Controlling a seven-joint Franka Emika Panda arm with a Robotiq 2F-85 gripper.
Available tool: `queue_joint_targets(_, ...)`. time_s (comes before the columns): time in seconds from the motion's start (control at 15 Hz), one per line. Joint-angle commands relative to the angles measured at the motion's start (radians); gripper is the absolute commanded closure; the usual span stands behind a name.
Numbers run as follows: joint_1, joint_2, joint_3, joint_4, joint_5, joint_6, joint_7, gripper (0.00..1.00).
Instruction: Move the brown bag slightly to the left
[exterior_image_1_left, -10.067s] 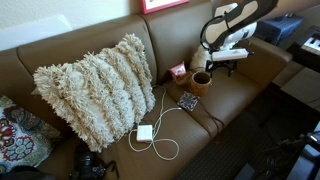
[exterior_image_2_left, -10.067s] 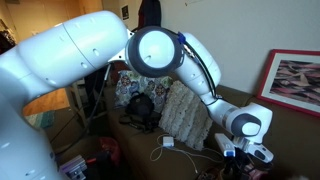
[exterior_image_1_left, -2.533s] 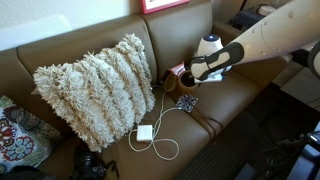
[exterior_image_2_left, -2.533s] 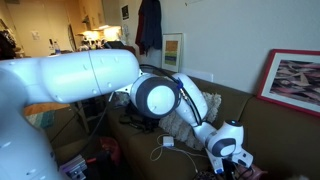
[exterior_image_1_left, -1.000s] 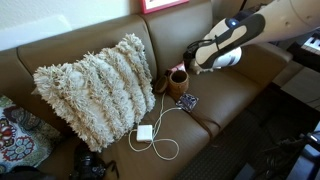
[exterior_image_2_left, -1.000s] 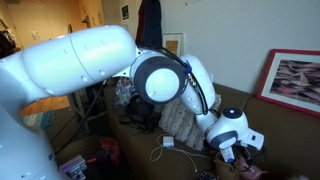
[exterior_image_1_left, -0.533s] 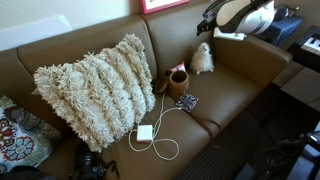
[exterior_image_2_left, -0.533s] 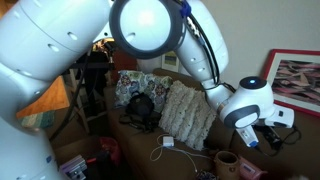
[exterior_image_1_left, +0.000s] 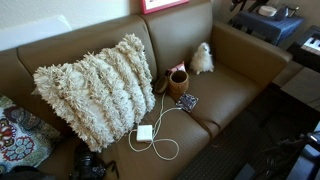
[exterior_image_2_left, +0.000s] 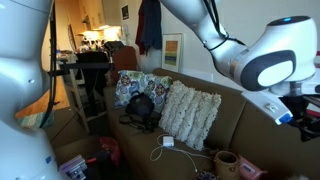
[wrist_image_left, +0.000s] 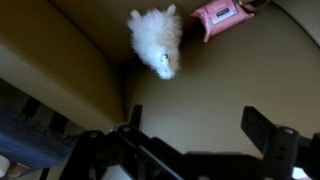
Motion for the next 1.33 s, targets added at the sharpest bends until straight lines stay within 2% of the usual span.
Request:
queue_joint_targets(0.0,0.135,-0.082,-0.173,-0.095,-0.105,-0.131,0.034,0.0)
queue_joint_targets(0.13,0.207,-0.066,-0.25,-0.094,-0.201,-0.208,0.101,0.0)
queue_joint_targets(0.53,0.269,0.039,-0.269,-0.05,-0.309,-0.423,0.091,0.0)
queue_joint_targets(0.67,0.26,0.022,-0.257,-0.073,-0.285,-0.387,0.094,0.0)
queue_joint_targets(1.27,0.265,0.051,-0.262,-0.065,-0.287,-0.387,0.103,0.0)
